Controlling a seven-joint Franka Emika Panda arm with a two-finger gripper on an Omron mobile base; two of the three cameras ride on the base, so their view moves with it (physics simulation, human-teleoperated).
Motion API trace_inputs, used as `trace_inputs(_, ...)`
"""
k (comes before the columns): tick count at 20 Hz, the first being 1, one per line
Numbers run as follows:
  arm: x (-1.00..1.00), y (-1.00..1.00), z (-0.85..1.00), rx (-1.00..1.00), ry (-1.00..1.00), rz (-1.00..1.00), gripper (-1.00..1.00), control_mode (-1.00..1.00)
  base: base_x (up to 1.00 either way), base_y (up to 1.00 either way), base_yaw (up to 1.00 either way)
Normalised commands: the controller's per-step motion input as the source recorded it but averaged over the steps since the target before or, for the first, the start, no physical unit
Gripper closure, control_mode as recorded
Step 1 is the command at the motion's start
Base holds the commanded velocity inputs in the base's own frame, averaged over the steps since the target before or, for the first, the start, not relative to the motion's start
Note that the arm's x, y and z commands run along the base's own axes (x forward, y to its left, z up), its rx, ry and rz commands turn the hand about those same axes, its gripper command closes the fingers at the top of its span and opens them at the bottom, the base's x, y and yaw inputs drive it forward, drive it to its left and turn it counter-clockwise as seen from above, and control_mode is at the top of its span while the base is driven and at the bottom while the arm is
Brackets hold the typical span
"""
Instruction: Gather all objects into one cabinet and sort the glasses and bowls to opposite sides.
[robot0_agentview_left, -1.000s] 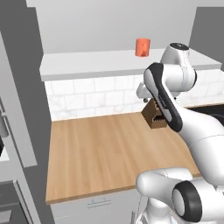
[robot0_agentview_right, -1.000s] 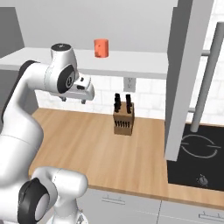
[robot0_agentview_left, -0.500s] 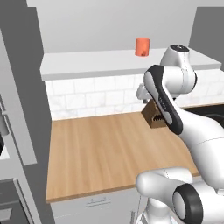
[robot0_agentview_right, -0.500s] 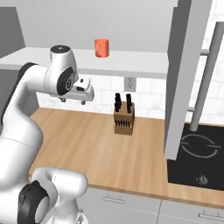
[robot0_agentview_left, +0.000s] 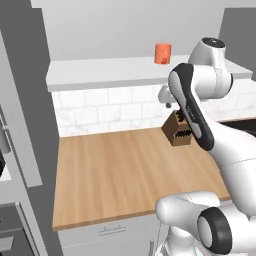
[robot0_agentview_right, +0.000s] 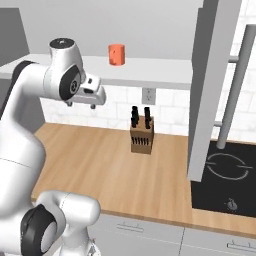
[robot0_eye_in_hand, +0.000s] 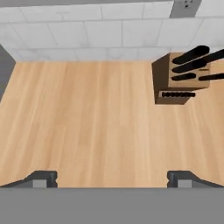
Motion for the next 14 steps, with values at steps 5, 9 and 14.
trace_inputs(5, -0.22, 0.00, 0.46, -0.03, -0.26, 0.00, -1.00, -1.00, 0.00, 0.00, 0.00)
trace_inputs(9, -0.07, 0.00, 0.39, -0.05, -0.28, -0.01, -1.00, -1.00, 0.00, 0.00, 0.00)
trace_inputs(14, 0.00, 0.00, 0.37, -0.04, -0.17, -0.02, -1.00, -1.00, 0.00, 0.00, 0.00)
